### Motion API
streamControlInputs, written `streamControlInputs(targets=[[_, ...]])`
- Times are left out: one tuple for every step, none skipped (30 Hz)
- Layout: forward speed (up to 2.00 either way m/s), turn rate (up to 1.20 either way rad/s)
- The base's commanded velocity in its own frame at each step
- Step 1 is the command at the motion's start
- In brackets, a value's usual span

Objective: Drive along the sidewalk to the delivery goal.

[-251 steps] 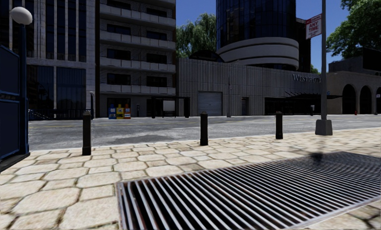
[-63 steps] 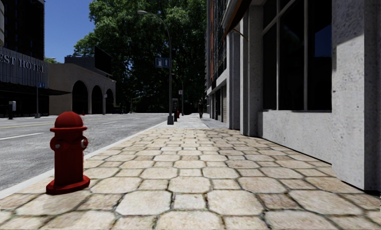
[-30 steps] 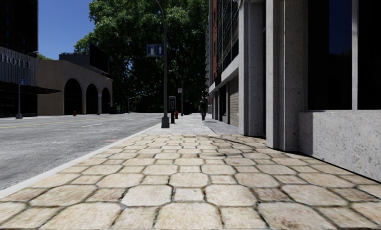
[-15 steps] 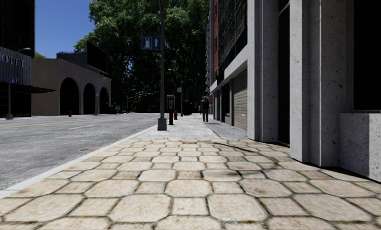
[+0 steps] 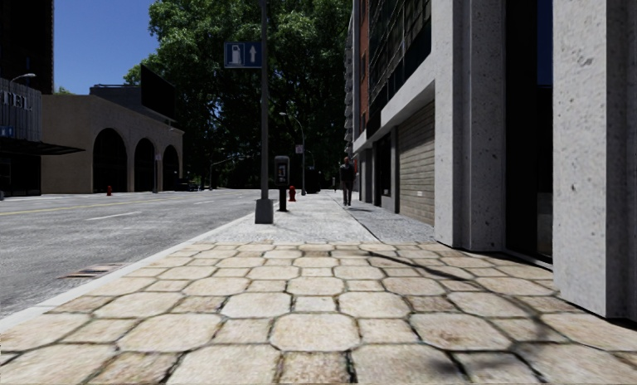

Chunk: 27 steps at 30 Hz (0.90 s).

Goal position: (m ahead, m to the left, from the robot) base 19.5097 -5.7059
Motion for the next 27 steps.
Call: streamControlInputs(targets=[[2.00,0.00],[2.00,0.00],[2.00,0.00],[2.00,0.00],[2.00,0.00],[2.00,0.00],[2.00,0.00],[2.00,0.00],[2.00,0.00],[2.00,0.00],[2.00,0.00],[2.00,0.00],[2.00,0.00],[2.00,0.00],[2.00,0.00],[2.00,0.00],[2.00,0.00],[2.00,0.00],[2.00,0.00],[2.00,0.00],[2.00,0.00],[2.00,0.00],[2.00,0.00],[2.00,0.00],[2.00,0.00],[2.00,0.00],[2.00,0.00]])
